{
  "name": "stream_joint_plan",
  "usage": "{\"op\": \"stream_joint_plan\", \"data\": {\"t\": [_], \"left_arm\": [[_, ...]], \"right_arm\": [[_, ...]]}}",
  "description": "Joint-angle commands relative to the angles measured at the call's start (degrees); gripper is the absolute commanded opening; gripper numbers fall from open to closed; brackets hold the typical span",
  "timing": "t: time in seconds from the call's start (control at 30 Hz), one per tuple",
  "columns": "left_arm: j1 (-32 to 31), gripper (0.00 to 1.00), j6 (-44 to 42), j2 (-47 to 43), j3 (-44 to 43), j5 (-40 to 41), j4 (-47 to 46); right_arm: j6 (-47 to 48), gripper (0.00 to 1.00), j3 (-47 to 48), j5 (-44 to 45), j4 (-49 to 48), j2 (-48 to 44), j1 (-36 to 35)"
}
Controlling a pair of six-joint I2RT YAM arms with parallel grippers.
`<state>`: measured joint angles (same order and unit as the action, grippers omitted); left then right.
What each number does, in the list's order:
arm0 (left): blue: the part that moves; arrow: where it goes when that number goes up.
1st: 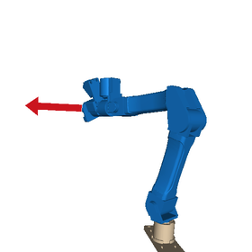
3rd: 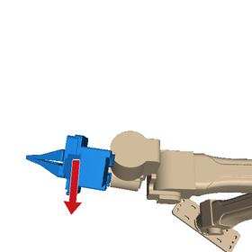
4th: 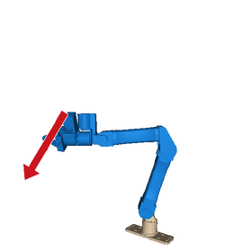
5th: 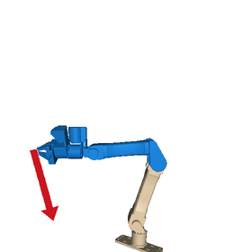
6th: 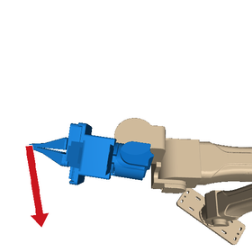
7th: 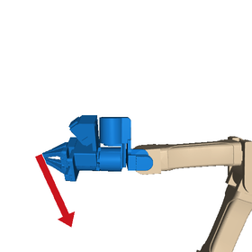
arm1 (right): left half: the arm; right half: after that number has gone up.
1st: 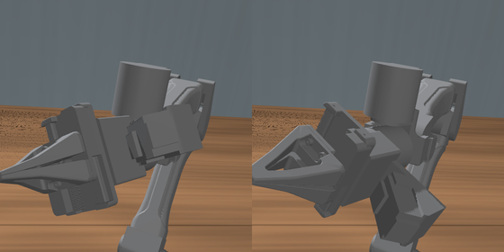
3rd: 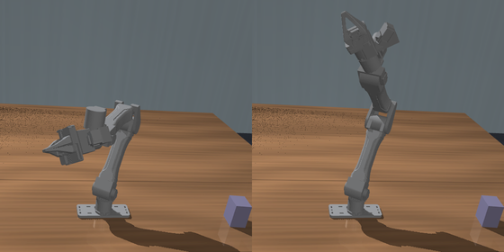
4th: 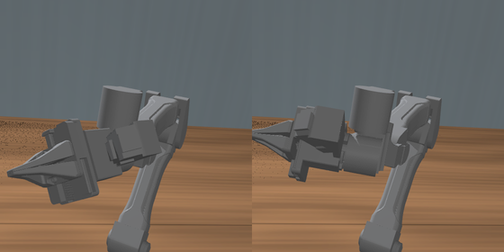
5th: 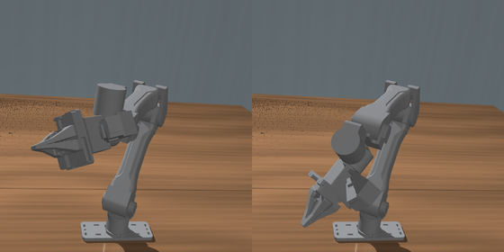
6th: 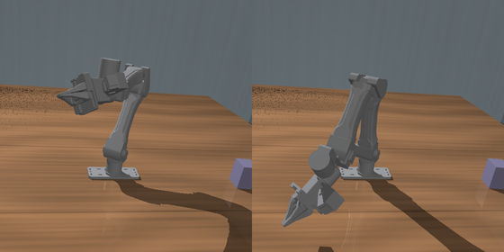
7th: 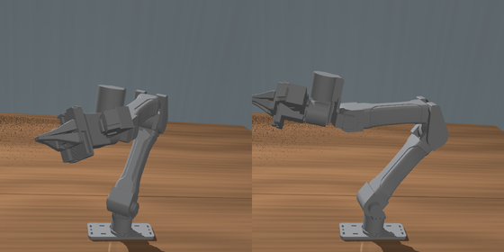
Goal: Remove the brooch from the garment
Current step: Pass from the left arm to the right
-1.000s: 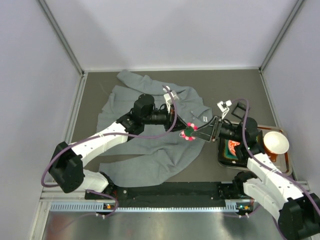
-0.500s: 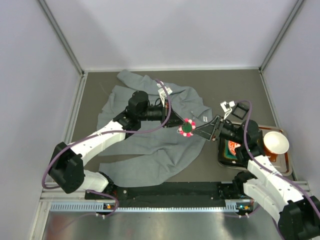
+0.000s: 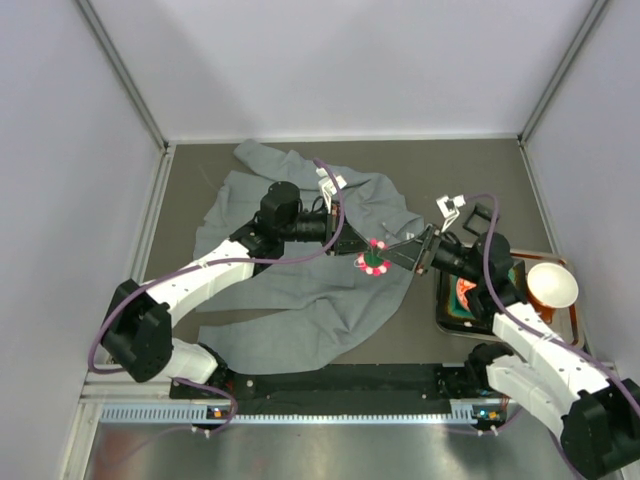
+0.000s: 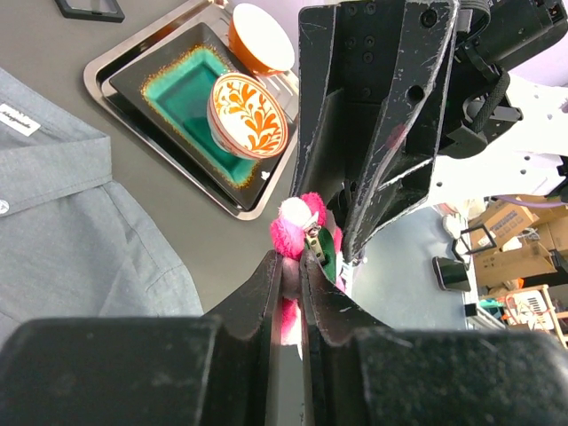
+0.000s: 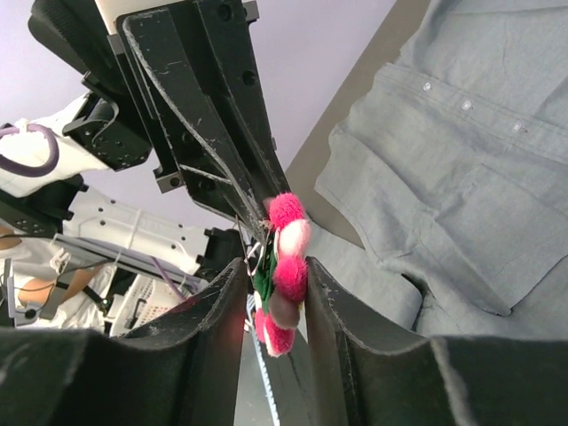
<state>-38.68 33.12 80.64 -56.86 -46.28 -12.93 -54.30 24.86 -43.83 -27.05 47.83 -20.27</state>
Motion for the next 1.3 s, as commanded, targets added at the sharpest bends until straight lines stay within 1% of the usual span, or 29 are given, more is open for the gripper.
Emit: {"op": "stream_joint_plan", "data": {"t": [0.0, 0.3, 0.47, 0.6, 0.67, 0.8, 0.83, 0.9, 0.93, 0.97, 1.07, 1.13, 1.27], "left_arm": [[-0.1, 0.00, -0.3, -0.5, -1.9, 0.1, -1.0], [-0.3, 0.00, -0.7, -0.4, -2.6, 0.4, -0.3], [-0.2, 0.00, -1.0, -0.8, -2.6, 0.8, 0.2], [-0.2, 0.00, -0.9, -1.0, -2.5, 0.9, 0.3], [-0.2, 0.00, -0.6, -1.2, -2.4, 1.3, 0.1], [-0.2, 0.00, 1.0, -1.7, -1.6, 2.0, -0.7], [0.1, 0.01, 1.7, -1.8, -1.2, 2.0, -1.3], [0.4, 0.07, 2.8, -2.2, -0.3, 1.5, -3.0], [1.1, 0.11, 4.6, -2.2, 0.6, 1.0, -3.9], [1.5, 0.20, 5.5, -2.3, 1.1, 0.0, -5.9], [3.8, 0.31, 9.4, -3.4, 3.6, -1.5, -10.6], [5.1, 0.35, 10.2, -4.5, 4.7, -2.0, -10.8], [5.2, 0.41, 9.3, -5.2, 4.7, -2.5, -8.5]], "right_arm": [[2.1, 0.31, 3.0, 1.5, -0.3, 0.2, -1.9], [3.8, 0.29, 4.6, 2.5, 1.5, 1.7, -3.7], [4.5, 0.19, 4.9, 2.7, 2.4, 1.8, -3.9], [4.1, 0.04, 4.5, 2.5, 1.6, 1.8, -3.9], [3.9, 0.00, 4.1, 2.4, 1.2, 1.9, -3.9], [3.1, 0.00, 3.4, 2.4, -0.5, 2.2, -3.9], [2.7, 0.00, 2.9, 2.3, -1.8, 2.1, -3.8], [2.2, 0.00, 2.7, 2.6, -2.1, 2.1, -3.9], [2.0, 0.00, 2.5, 2.5, -2.9, 2.2, -3.9], [1.7, 0.00, 2.3, 2.7, -3.0, 2.1, -3.8], [1.8, 0.00, 1.9, 3.5, -2.3, 1.6, -3.9], [1.8, 0.00, 1.8, 4.1, -1.8, 1.2, -3.9], [2.1, 0.00, 1.6, 4.5, -1.8, 1.3, -3.9]]}}
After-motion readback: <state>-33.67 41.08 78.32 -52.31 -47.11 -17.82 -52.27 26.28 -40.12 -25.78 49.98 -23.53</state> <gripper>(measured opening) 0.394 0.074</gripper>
